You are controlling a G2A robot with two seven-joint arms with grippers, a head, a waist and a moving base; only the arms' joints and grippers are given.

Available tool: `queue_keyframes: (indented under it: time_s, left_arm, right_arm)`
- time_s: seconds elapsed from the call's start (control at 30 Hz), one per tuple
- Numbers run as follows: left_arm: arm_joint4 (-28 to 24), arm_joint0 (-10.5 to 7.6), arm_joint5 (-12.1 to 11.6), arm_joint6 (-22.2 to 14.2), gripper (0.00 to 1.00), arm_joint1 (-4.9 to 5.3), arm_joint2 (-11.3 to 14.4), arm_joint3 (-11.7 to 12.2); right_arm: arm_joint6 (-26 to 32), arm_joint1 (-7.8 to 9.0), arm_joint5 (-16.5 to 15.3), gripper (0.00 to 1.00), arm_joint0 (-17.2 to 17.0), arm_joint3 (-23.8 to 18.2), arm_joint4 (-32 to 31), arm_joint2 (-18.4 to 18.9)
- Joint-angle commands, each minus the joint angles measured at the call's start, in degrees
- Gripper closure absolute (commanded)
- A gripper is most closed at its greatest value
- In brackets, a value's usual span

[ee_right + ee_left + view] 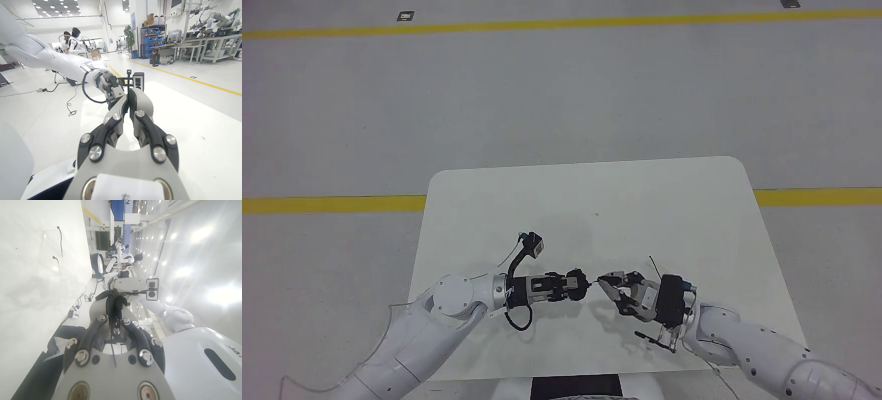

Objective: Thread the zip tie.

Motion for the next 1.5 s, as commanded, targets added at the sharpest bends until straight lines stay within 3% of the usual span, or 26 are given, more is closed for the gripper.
queue_keyframes:
  time_s: [0.0,0.6,1.47]
  left_arm:
    - [0.0,0.0,0.0,0.0,1.0,0.0,0.0,0.0]
    - [0.0,0.0,0.0,0.0,1.0,0.0,0.0,0.0]
    - [0.0,0.0,0.0,0.0,1.0,0.0,0.0,0.0]
  right_arm:
    - [-0.26,0.11,0.0,1.0,0.06,-0.13,-0.3,-0.23]
    - [-1.01,1.4,0.0,1.0,1.82,0.35,-0.36,-2.37]
    - [1.44,1.08,0.0,1.0,2.98,0.54,-0.01,-3.65]
